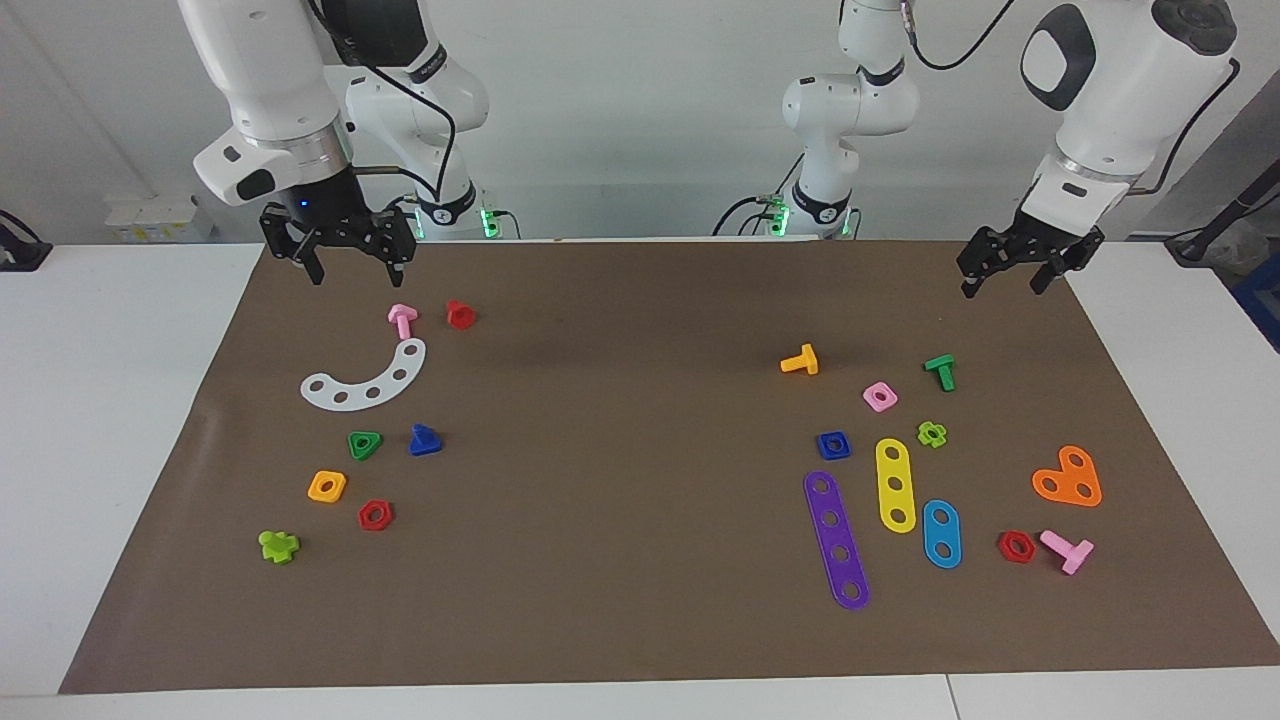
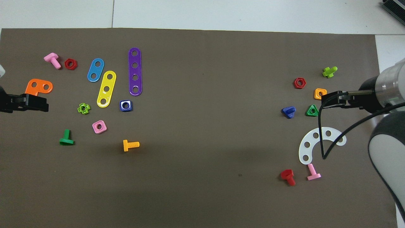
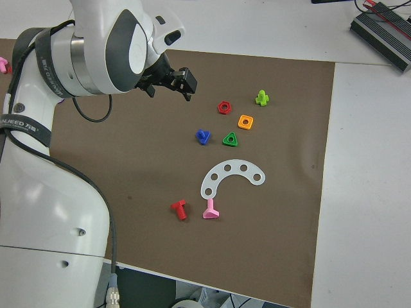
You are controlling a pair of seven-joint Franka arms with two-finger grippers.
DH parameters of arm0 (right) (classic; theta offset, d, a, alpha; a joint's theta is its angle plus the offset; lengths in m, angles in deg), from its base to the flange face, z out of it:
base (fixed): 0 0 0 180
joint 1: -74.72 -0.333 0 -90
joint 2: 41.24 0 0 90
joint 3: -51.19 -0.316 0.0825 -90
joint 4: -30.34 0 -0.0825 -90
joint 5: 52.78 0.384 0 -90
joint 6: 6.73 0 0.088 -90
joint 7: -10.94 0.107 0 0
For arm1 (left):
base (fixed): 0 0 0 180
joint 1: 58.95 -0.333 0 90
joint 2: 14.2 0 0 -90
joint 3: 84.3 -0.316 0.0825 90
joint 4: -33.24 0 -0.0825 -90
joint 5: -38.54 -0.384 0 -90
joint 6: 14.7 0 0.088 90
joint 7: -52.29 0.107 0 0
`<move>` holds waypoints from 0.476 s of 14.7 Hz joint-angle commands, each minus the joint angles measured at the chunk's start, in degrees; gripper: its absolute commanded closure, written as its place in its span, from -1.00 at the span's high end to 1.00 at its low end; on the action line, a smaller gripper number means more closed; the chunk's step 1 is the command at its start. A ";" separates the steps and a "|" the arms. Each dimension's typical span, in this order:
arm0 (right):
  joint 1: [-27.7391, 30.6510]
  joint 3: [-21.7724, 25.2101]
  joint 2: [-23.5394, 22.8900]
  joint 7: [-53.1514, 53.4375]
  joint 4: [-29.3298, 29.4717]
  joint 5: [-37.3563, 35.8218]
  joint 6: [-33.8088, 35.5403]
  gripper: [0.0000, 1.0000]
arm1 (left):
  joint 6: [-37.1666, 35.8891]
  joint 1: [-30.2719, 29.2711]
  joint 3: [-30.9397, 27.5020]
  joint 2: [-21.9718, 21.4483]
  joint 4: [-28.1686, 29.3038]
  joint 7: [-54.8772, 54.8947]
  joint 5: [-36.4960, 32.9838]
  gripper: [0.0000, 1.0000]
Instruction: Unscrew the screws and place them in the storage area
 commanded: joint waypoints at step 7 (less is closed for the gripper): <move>0.96 -0.45 0.91 -1.68 -1.58 0.91 0.29 0.99 | 1.94 0.24 -0.04 -1.36 1.47 -0.79 -1.60 1.00</move>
